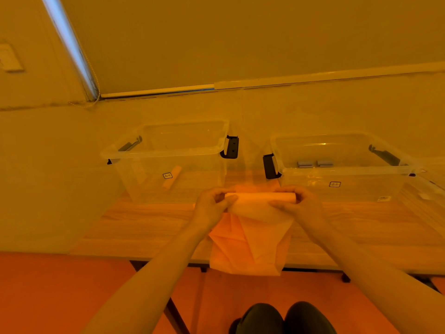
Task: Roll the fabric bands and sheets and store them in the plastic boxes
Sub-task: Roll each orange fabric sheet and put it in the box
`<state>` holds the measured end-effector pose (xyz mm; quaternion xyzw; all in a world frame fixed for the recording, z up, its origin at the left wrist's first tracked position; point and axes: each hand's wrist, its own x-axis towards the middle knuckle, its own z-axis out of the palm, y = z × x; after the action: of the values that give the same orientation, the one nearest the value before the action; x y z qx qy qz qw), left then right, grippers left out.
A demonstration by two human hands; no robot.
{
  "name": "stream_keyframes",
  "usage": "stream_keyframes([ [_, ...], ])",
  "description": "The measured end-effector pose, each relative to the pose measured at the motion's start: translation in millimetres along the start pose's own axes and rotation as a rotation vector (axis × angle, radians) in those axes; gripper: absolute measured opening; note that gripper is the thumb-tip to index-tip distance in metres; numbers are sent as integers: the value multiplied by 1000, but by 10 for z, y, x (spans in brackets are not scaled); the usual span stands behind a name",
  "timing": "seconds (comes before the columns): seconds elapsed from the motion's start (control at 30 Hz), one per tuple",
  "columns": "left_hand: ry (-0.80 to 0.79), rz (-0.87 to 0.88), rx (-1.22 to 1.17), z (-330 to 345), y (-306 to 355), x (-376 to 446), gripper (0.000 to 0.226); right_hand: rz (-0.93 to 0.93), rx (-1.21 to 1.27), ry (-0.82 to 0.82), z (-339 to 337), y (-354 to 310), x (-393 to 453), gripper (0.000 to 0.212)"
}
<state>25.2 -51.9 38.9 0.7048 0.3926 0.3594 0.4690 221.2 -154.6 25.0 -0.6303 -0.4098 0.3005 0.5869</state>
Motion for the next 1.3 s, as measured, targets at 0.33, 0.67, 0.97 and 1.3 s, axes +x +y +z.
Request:
stream_keyframes([
  [0.33, -22, 27, 24, 13, 21, 5, 26, 5, 25, 15, -7, -20, -17, 28],
  [0.67, -28, 33, 60, 17, -34, 3, 20, 3, 116, 13, -16, -33, -24, 26],
  [0.97, -15, 7, -42, 23, -35, -11, 8, 25, 99, 4, -2, -38, -61, 36],
  [1.3, -78, 69, -19, 17, -76, -26, 16, 17, 91, 5, 9, -30, -91, 26],
])
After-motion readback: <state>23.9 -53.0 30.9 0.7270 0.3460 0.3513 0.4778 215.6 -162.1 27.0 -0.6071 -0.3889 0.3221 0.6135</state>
